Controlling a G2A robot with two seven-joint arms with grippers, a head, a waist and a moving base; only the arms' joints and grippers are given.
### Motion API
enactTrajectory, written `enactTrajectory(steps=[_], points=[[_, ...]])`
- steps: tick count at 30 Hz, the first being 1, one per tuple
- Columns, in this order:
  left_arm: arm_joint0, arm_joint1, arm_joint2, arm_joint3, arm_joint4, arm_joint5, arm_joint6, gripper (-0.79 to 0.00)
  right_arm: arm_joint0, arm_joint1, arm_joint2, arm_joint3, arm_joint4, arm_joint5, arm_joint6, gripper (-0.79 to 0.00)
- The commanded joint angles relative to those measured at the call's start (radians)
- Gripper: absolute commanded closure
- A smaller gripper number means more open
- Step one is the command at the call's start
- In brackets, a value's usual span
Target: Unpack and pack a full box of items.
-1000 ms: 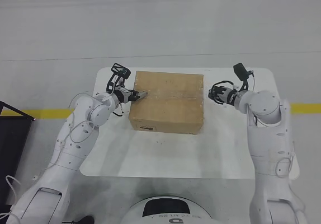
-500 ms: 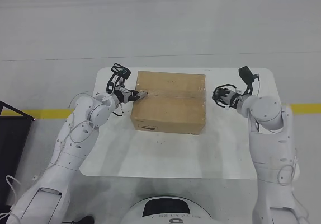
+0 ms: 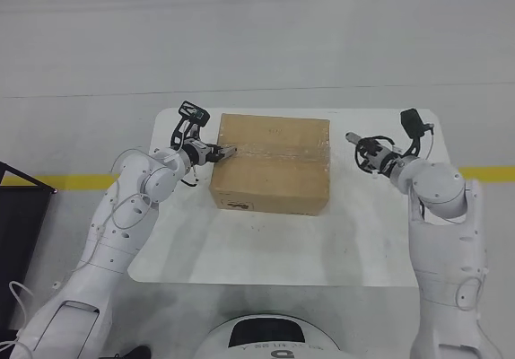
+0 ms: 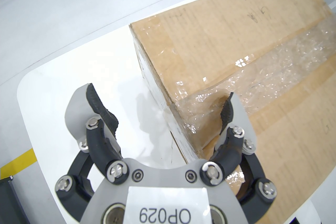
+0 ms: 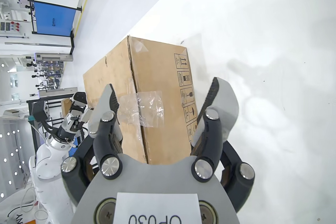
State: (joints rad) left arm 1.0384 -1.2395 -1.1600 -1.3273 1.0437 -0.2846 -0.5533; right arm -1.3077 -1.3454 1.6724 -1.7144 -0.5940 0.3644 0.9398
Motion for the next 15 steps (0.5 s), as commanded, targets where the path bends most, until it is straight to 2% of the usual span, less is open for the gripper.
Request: enactTrajectory(steps=[1,8,10,11,13,15], points=[[0.0,0.0,0.0,0.0,0.0,0.0,0.0,-0.785,0.001,0.0,-0.001,0.001,-0.001,0.0,0.001,-0.785],[0.0,0.0,0.0,0.0,0.0,0.0,0.0,-0.785,0.001,0.0,-0.001,0.001,-0.001,0.0,0.001,-0.785],[0.0,0.0,0.0,0.0,0.0,0.0,0.0,-0.785,0.003,-0.007,0.046,-0.046,0.132,-0.012,-0.086,-0.785],[0.0,0.0,0.0,0.0,0.0,0.0,0.0,-0.785,-0.007,-0.011,0.06,-0.085,0.228,-0.058,-0.11,-0.785],[0.0,0.0,0.0,0.0,0.0,0.0,0.0,-0.785,-0.032,-0.014,0.063,-0.131,0.357,-0.158,-0.097,-0.785],[0.0,0.0,0.0,0.0,0.0,0.0,0.0,-0.785,-0.022,-0.013,0.036,-0.138,0.398,-0.207,-0.075,-0.785]])
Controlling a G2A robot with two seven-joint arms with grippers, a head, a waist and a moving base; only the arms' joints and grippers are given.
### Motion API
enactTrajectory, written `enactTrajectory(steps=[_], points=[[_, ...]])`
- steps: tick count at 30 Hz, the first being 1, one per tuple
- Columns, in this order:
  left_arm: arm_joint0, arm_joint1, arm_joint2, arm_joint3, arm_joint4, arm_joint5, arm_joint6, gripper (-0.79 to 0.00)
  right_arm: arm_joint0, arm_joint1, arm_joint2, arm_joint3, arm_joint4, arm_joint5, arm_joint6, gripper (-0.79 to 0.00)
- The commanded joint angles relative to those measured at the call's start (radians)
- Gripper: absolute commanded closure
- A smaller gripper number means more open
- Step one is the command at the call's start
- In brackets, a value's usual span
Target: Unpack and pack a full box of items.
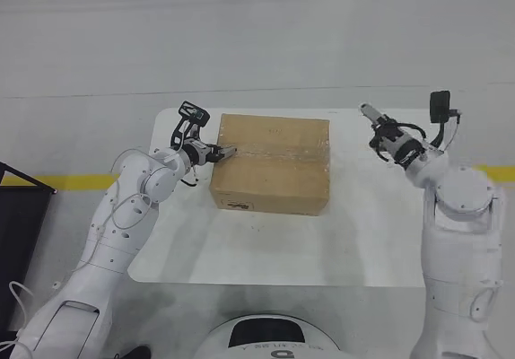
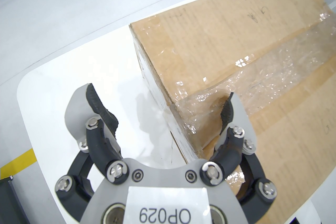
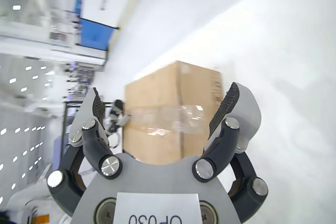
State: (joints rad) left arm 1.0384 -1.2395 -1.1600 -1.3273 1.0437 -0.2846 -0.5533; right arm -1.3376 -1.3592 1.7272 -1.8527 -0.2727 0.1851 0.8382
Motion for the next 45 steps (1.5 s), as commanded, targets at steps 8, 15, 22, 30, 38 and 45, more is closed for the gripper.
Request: enactTrajectory(steps=[8,15,22,30,38,45], points=[[0.0,0.0,0.0,0.0,0.0,0.0,0.0,-0.785,0.116,-0.006,-0.162,0.106,0.278,-0.065,0.139,-0.785],[0.0,0.0,0.0,0.0,0.0,0.0,0.0,-0.785,0.114,-0.007,-0.163,0.11,0.295,-0.063,0.139,-0.785],[0.0,0.0,0.0,0.0,0.0,0.0,0.0,-0.785,0.275,-0.017,-0.422,0.277,0.236,-0.004,0.279,0.0],[0.0,0.0,0.0,0.0,0.0,0.0,0.0,-0.785,0.406,-0.038,-0.581,0.444,0.194,0.048,0.205,0.0],[0.0,0.0,0.0,0.0,0.0,0.0,0.0,-0.785,0.49,-0.059,-0.676,0.585,0.185,0.038,0.124,0.0],[0.0,0.0,0.0,0.0,0.0,0.0,0.0,-0.785,0.54,-0.077,-0.739,0.677,0.154,0.07,0.027,0.0]])
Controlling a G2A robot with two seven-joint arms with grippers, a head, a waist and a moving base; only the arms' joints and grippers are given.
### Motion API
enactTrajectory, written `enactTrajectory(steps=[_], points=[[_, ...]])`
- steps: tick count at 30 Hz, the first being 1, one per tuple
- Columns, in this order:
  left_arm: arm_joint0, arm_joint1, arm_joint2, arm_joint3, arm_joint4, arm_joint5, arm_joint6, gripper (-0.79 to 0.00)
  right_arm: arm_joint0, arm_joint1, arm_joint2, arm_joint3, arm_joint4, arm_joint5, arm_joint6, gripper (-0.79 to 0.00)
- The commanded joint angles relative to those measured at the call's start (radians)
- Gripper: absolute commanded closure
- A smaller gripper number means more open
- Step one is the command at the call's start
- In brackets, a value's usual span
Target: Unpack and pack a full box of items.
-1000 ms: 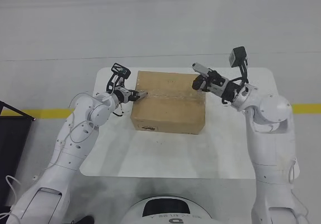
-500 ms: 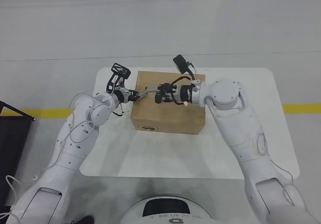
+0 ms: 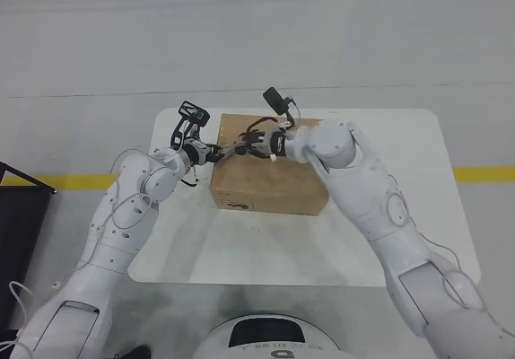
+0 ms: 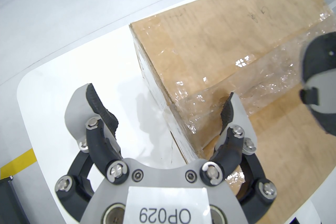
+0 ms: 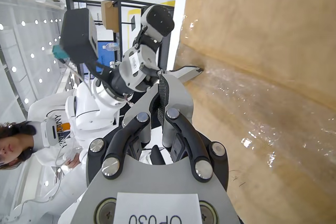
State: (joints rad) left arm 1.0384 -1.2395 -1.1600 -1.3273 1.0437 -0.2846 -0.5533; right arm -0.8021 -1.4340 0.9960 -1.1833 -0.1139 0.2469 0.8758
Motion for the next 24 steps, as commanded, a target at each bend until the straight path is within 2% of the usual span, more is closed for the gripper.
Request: enactTrajectory(steps=[1,7,14,24], points=[[0.0,0.0,0.0,0.0,0.0,0.0,0.0,-0.785,0.008,-0.004,-0.017,0.014,-0.011,0.015,-0.02,0.0],[0.0,0.0,0.0,0.0,0.0,0.0,0.0,-0.785,0.026,-0.016,-0.059,0.048,-0.041,0.078,-0.067,0.0],[0.0,0.0,0.0,0.0,0.0,0.0,0.0,-0.785,0.039,-0.022,-0.08,0.074,-0.052,0.158,-0.071,0.0],[0.0,0.0,0.0,0.0,0.0,0.0,0.0,-0.785,0.021,0.001,-0.024,0.02,-0.096,0.253,-0.071,0.0]])
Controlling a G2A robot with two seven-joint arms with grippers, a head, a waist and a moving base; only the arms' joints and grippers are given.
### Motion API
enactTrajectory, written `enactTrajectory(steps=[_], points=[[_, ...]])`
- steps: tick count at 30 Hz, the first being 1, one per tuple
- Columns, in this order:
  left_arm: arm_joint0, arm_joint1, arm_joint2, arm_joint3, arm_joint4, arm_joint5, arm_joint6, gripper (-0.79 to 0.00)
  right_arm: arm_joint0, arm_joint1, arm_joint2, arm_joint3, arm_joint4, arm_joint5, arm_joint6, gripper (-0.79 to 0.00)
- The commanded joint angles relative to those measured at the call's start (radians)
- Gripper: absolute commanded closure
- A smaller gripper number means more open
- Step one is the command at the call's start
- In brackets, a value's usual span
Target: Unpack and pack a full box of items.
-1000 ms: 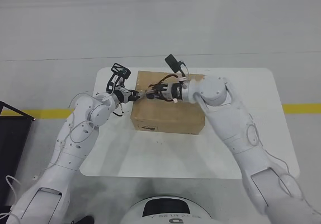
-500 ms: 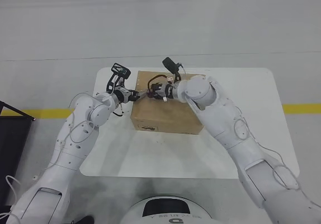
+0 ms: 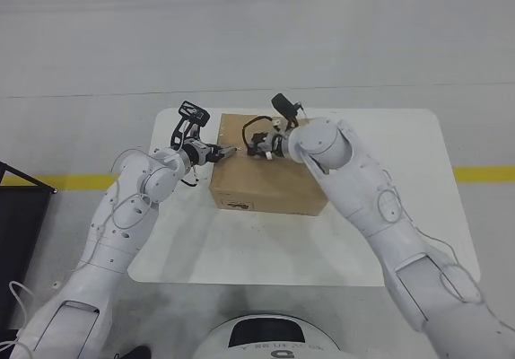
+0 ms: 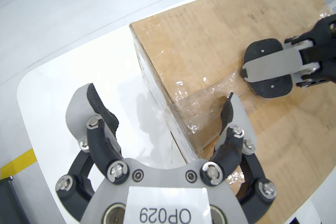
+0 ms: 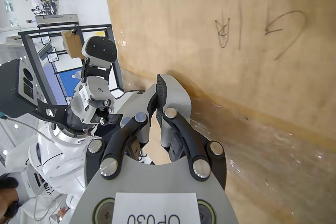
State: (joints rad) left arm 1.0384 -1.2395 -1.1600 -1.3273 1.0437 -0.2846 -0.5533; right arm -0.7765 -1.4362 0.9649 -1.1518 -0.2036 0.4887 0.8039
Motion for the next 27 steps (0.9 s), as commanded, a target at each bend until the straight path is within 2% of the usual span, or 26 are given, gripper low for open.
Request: enactTrajectory(steps=[1,5,16,22,27], points=[[0.0,0.0,0.0,0.0,0.0,0.0,0.0,-0.785,-0.011,0.008,0.014,-0.026,-0.014,0.021,0.007,0.0],[0.0,0.0,0.0,0.0,0.0,0.0,0.0,-0.785,-0.034,0.027,0.041,-0.074,-0.041,0.047,0.083,0.0],[0.0,0.0,0.0,0.0,0.0,0.0,0.0,-0.785,-0.111,0.078,0.16,-0.201,-0.1,0.107,0.144,0.0],[0.0,0.0,0.0,0.0,0.0,0.0,0.0,-0.785,-0.094,0.069,0.095,-0.208,-0.087,0.076,0.151,0.0],[0.0,0.0,0.0,0.0,0.0,0.0,0.0,-0.785,-0.015,0.042,0.017,-0.092,-0.031,0.045,0.158,0.0]])
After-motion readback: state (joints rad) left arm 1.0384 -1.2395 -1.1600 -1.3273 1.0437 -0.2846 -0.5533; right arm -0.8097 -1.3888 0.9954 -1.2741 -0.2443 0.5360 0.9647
